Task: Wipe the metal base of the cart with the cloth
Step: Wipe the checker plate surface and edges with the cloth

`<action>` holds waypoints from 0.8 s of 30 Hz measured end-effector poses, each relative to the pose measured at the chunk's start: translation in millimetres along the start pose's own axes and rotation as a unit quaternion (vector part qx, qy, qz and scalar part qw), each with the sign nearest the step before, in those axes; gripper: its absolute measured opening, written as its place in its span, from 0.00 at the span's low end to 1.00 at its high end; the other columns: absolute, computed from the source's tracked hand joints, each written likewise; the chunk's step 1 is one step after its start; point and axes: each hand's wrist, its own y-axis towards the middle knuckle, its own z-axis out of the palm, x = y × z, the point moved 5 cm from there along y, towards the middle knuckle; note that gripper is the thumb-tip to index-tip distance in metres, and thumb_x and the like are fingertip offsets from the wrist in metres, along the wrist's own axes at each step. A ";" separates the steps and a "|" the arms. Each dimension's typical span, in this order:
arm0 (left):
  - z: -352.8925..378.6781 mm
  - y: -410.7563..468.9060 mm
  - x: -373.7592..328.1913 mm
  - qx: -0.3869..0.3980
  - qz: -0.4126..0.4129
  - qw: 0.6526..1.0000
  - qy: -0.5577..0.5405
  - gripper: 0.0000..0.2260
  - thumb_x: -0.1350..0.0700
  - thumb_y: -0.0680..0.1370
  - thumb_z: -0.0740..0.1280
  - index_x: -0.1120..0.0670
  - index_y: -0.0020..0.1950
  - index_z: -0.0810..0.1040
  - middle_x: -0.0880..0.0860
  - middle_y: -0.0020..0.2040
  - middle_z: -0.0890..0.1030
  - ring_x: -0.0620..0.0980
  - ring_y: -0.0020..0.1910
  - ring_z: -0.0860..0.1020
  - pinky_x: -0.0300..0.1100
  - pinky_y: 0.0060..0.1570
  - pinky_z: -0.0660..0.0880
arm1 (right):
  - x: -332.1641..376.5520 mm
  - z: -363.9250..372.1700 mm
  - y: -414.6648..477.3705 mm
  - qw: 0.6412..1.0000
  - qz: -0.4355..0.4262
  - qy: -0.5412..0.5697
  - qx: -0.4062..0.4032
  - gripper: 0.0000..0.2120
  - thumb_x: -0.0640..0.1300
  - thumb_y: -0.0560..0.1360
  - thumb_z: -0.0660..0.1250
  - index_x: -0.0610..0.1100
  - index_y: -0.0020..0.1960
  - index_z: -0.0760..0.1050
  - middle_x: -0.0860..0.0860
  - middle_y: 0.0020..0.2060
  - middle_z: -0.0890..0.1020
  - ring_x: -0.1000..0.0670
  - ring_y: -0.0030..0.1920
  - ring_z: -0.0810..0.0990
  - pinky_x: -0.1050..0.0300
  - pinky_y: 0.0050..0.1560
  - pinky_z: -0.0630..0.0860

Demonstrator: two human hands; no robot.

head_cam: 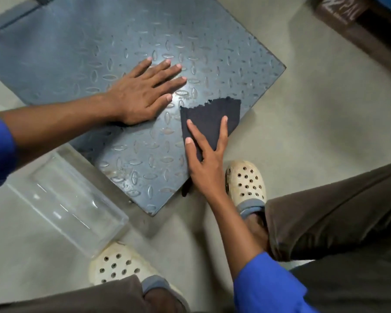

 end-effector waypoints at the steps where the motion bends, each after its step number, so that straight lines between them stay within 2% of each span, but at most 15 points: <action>1: 1.1 -3.5 0.2 -0.002 -0.002 1.000 0.000 0.28 0.40 0.87 0.40 0.45 0.88 0.47 0.51 0.88 0.48 0.52 0.87 0.45 0.55 0.84 0.39 | -2.6 -5.7 9.3 1.000 -0.001 -0.010 0.006 0.18 0.54 0.85 0.65 0.63 0.75 0.75 0.55 0.85 0.41 0.54 0.85 0.45 0.40 0.84 0.55; 3: 3.5 -11.6 1.1 -0.014 -0.009 1.000 0.005 0.28 0.41 0.87 0.40 0.45 0.88 0.47 0.51 0.88 0.49 0.52 0.87 0.46 0.55 0.84 0.39 | -7.0 -20.7 33.4 1.000 0.017 -0.026 -0.004 0.18 0.57 0.85 0.64 0.66 0.74 0.74 0.58 0.85 0.41 0.55 0.85 0.45 0.39 0.84 0.56; 7: 4.2 -21.7 -1.7 -0.010 -0.014 1.000 0.005 0.29 0.40 0.87 0.40 0.47 0.88 0.48 0.53 0.88 0.50 0.54 0.87 0.47 0.56 0.84 0.39 | -0.8 -22.8 41.5 0.997 0.064 -0.023 -0.032 0.18 0.60 0.85 0.62 0.71 0.74 0.71 0.63 0.84 0.39 0.56 0.85 0.47 0.40 0.80 0.65; 12: 2.1 -23.3 -2.3 -0.023 -0.015 1.000 0.011 0.29 0.40 0.87 0.40 0.48 0.88 0.50 0.54 0.88 0.52 0.55 0.87 0.50 0.57 0.84 0.41 | 12.8 12.0 -16.3 0.998 0.011 -0.057 -0.023 0.19 0.57 0.86 0.62 0.66 0.76 0.71 0.56 0.85 0.40 0.52 0.86 0.49 0.37 0.80 0.65; 15: 2.4 -26.0 -4.2 -0.025 -0.019 0.999 0.014 0.29 0.41 0.87 0.41 0.49 0.88 0.51 0.55 0.88 0.52 0.56 0.87 0.50 0.58 0.84 0.42 | 7.2 0.7 1.4 0.998 0.004 -0.061 -0.016 0.19 0.57 0.85 0.62 0.66 0.75 0.73 0.55 0.86 0.43 0.53 0.85 0.50 0.41 0.80 0.66; 20: 8.1 -36.0 -9.4 -0.036 -0.026 0.999 0.026 0.29 0.42 0.87 0.42 0.50 0.88 0.50 0.56 0.88 0.52 0.56 0.87 0.48 0.61 0.84 0.43 | 1.6 -18.1 33.6 0.997 0.035 -0.058 -0.033 0.18 0.60 0.85 0.62 0.69 0.75 0.71 0.59 0.85 0.41 0.56 0.85 0.49 0.44 0.79 0.68; 24: 11.0 -38.3 -9.4 -0.038 -0.025 0.998 0.037 0.29 0.42 0.88 0.43 0.51 0.88 0.50 0.57 0.88 0.51 0.57 0.87 0.48 0.62 0.84 0.43 | 18.9 7.7 -8.6 0.996 0.025 -0.060 -0.068 0.19 0.55 0.86 0.63 0.62 0.77 0.73 0.52 0.86 0.43 0.53 0.85 0.51 0.49 0.78 0.68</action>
